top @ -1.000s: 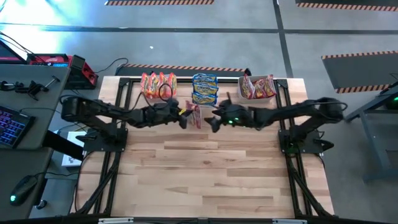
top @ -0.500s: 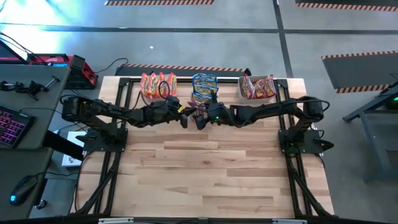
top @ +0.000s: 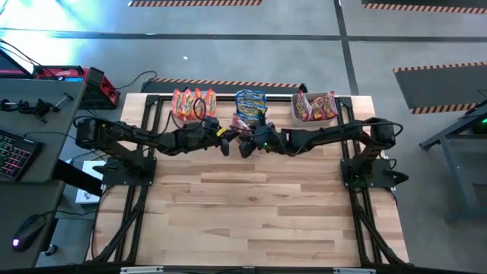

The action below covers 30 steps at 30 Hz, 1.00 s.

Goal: Sort Maruchan noodles
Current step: Put the red noodle pack into the gray bin

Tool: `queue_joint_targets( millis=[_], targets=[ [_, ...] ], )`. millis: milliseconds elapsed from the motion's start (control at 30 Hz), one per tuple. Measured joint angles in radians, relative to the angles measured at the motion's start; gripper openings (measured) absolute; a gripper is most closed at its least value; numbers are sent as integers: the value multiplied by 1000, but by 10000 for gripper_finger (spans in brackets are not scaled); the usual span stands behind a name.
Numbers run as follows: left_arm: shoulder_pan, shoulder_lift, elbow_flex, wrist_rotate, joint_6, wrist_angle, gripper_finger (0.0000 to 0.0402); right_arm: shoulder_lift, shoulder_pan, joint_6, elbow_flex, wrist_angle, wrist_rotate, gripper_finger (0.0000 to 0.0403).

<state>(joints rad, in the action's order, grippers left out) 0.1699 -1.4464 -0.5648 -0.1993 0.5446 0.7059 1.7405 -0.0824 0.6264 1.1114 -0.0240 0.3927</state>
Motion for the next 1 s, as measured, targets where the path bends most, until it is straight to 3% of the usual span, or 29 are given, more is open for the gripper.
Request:
queue_joint_targets(
  millis=[167, 467, 567, 700, 867, 1000],
  targets=[
    [0, 0, 0, -13, -70, -3, 0, 0, 0, -38, 0, -3, 8, 66],
    [1, 53, 0, -22, -244, -97, 64, -78, -60, -62, -1, 109, -93, 64],
    [2, 104, 1, -48, -272, -166, 92, -152, -112, -59, 7, 250, -140, 65],
    [0, 140, 22, -54, -320, -198, 112, -242, -225, -68, 111, 568, -197, 65],
    [0, 146, 32, -35, -322, -197, 107, -243, -426, -131, 298, 961, -217, 66],
    [0, 143, 32, -10, -322, -198, 96, -216, -578, -182, 331, 1059, -302, 66]
  ],
)
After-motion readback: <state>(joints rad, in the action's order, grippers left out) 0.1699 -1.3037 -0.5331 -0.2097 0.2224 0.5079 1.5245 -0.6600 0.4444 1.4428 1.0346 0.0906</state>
